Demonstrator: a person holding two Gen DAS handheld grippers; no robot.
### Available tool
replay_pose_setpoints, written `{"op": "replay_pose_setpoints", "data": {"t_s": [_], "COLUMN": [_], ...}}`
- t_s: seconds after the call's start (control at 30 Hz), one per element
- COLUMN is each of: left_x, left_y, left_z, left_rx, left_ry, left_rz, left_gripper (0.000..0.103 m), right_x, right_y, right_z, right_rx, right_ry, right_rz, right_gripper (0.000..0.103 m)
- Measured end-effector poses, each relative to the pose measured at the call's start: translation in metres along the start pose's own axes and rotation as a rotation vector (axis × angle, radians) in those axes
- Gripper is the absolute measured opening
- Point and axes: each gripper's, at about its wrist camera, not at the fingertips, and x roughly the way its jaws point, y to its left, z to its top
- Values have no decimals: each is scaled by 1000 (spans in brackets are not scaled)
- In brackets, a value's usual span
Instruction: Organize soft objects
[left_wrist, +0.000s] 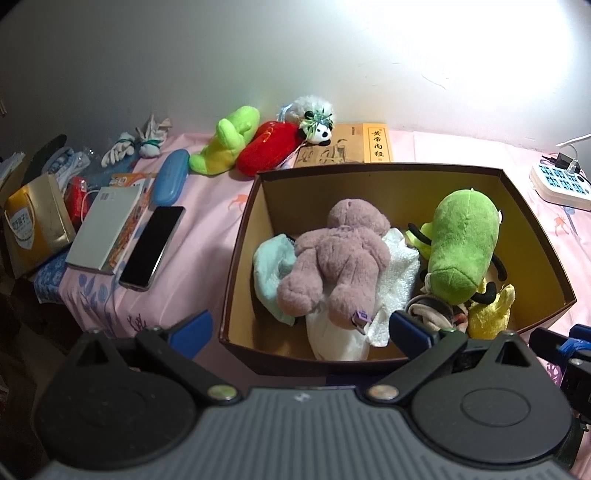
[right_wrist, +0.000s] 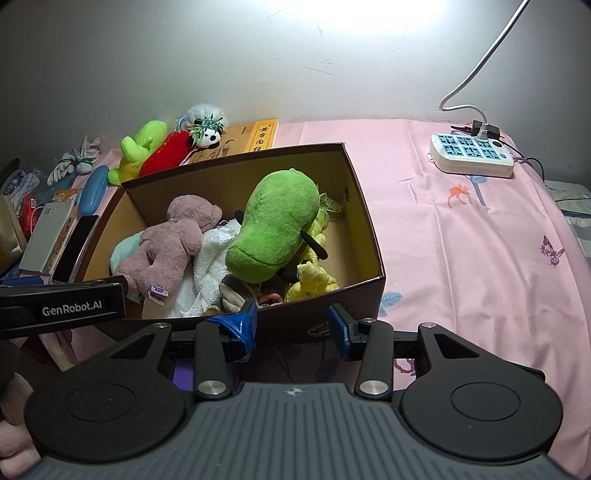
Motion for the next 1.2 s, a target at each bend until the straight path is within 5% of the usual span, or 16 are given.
{"op": "replay_pose_setpoints", "data": {"t_s": [1.2], "left_x": [1], "left_y": [-5], "left_z": [2], "left_rx": [12], "left_ry": [-22], "left_rz": [-13], "left_gripper": [101], "right_x": [-7], "right_y": [-3], "right_z": [-1], "right_rx": [5], "right_ry": [-73], "right_rz": [15], "right_gripper": [26]}}
